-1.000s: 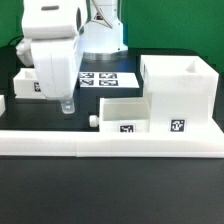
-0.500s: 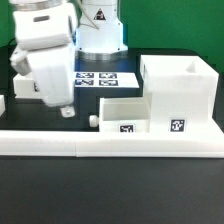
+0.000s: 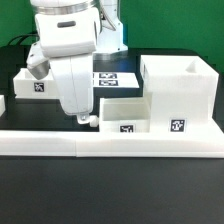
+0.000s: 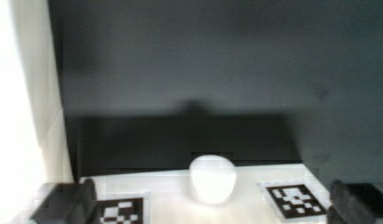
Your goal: Assemble drawer
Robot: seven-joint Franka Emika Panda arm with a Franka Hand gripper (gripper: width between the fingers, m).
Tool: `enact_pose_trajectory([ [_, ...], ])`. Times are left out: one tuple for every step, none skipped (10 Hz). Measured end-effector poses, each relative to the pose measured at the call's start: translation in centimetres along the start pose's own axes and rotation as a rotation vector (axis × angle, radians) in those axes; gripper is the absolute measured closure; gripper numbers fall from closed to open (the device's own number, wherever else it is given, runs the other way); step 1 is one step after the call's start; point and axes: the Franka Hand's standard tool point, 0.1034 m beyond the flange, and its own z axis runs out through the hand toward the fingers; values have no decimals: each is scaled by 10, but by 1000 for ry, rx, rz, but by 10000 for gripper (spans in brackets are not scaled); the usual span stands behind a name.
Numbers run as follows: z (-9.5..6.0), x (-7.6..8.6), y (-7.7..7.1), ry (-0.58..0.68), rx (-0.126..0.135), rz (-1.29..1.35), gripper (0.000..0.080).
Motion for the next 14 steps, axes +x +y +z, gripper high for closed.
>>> enact_pose_trajectory([
  [0,0,0,0,0,0,151],
  [1,1,0,0,0,0,151],
  [5,8,0,4,0,-10,151],
  [7,16,1,8,2,-18,151],
  [7,25,3,10,0,-3,151],
  [8,34,4,11,-1,24,151],
  [8,38,5,10,-1,51,151],
  [8,37,5,8,-1,74,151],
  [8,37,5,8,-1,78,151],
  [8,36,5,8,0,78,151],
  [8,36,5,8,0,78,151],
  [8,37,5,8,1,77,151],
  [9,40,5,4,2,61,151],
  [9,39,5,-19,4,24,151],
])
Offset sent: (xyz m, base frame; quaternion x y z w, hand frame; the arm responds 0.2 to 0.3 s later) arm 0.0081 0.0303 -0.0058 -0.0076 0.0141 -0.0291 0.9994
